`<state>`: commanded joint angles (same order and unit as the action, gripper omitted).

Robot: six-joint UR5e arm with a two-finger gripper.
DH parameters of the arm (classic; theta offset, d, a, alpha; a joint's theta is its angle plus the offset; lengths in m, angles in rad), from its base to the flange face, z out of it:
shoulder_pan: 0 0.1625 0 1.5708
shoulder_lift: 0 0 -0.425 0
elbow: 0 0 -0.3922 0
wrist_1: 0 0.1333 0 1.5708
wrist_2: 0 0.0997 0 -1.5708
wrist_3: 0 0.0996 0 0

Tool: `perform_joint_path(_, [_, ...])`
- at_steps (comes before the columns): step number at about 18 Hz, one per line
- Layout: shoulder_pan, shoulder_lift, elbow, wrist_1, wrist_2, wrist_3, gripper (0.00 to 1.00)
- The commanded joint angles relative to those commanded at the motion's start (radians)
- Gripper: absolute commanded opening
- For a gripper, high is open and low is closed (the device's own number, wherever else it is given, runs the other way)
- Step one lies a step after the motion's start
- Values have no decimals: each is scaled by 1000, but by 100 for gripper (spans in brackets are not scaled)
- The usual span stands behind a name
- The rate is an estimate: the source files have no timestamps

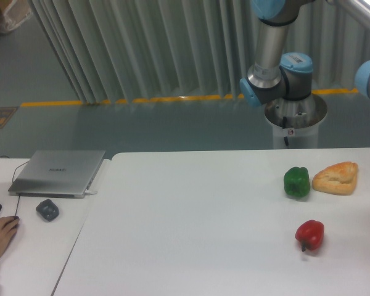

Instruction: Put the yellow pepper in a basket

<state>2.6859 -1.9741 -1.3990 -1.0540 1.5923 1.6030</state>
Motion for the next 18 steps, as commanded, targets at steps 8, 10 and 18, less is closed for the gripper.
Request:
perform_joint_path(8, [66, -120, 14, 167, -2, 3, 43])
perform_joint_path(10, [71, -134, 29, 167, -2, 8, 43])
perform_joint_path(18, [89, -161, 38, 189, -3, 12, 100])
